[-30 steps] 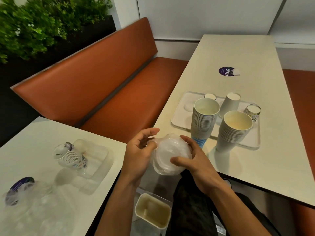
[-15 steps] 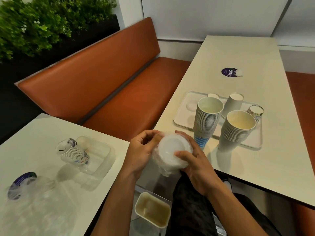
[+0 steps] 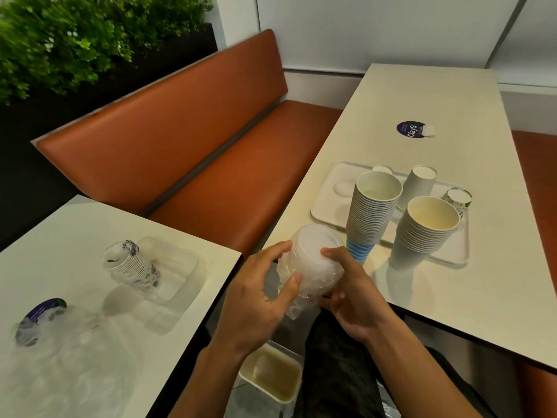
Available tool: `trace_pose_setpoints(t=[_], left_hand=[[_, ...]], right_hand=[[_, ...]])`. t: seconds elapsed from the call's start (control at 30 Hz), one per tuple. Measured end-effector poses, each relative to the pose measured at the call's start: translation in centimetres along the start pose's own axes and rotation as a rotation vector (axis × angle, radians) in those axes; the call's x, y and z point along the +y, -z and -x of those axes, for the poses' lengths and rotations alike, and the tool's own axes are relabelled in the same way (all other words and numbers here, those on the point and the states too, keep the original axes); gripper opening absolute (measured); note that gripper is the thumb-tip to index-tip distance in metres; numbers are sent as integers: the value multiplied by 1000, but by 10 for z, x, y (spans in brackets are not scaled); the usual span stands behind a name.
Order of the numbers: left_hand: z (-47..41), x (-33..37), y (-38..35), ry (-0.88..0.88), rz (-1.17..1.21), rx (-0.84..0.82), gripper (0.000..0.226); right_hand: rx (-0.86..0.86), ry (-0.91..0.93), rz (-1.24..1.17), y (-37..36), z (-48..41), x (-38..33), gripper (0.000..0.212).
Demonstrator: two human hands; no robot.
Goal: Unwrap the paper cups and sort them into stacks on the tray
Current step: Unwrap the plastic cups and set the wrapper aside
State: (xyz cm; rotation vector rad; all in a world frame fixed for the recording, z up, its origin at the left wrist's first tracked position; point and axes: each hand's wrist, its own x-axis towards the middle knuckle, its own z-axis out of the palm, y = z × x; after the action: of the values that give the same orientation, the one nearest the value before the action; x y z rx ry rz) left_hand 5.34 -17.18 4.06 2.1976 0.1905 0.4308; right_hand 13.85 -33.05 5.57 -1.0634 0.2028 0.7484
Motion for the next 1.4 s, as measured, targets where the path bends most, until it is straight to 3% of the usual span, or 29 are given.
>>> trace_pose_setpoints(t=[0.17,0.3,0.43,0.53,0.6,0.77,1.03,1.4], left_hand=[[2,-6,-1,80,-59,-45,51],[0,-7,1,120,-108,-90,60],[-3,-7,7,104,-143,-159,91],[-5,-3,9,26,-70,-150,106],[-6,-2,7,-17,-83,-141,101],[-8,-6,12,57,-109,-76,89],[-11,-5,15,163,114,-97,90],[-11,1,10,227,233,-29,93]], right_hand=[[-5,-47,-18,2,-1,2,43],[-25,-23,17,3,-2,3,44],[1,83,364,-3,-2,1,90],[2,154,614,-7,-2,-4,69],[-4,190,719,-8,1,-5,65],[-27,169,726,-1,2,-2,119],[33,255,428,3,1,-2,59],[51,357,392,1,-6,6,47]])
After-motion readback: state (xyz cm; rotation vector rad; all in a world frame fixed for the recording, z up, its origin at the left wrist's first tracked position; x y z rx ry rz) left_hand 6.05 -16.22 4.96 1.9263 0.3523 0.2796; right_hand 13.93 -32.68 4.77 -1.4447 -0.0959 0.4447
